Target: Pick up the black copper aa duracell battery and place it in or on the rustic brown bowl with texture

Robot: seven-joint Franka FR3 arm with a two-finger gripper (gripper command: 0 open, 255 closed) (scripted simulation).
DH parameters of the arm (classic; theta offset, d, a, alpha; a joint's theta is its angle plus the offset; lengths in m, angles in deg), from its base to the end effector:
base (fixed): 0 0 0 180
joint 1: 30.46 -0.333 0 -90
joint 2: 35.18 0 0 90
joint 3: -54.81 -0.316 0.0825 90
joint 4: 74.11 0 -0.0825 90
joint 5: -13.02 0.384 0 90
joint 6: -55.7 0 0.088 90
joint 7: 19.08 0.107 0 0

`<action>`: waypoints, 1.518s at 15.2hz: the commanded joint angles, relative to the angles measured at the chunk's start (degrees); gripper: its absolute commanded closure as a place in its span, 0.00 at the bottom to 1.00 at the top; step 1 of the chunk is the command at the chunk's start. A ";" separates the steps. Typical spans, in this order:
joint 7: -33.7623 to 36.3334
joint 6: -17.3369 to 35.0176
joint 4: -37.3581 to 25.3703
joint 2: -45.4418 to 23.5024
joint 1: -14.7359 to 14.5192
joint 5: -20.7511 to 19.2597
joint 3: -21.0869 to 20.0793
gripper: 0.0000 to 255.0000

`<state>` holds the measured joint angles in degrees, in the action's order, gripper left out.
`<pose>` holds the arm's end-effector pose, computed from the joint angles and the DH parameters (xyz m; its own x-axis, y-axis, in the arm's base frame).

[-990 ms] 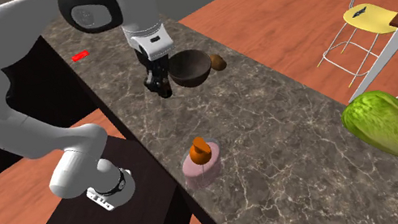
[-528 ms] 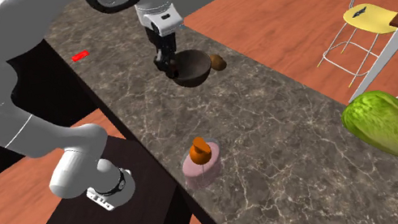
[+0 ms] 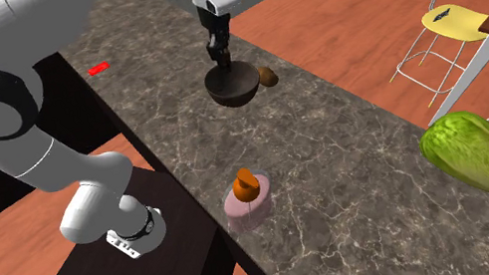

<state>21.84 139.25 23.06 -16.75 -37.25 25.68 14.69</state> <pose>0.2550 0.3968 0.6733 0.9944 0.1057 -0.0023 0.1056 -0.9943 -0.0167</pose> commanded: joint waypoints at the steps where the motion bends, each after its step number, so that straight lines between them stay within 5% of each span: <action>1: 4.34 0.08 -4.10 -4.34 0.14 -1.96 -4.03 1.00; 2: 6.76 0.15 -6.46 -7.18 0.19 -3.62 -6.39 1.00; 16: 4.14 11.15 8.06 -2.81 -0.84 -0.73 -5.23 1.00; 23: 4.14 11.15 8.06 -2.81 -0.84 -0.73 -5.23 1.00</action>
<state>25.99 150.39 31.12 -19.56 -38.08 24.95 9.45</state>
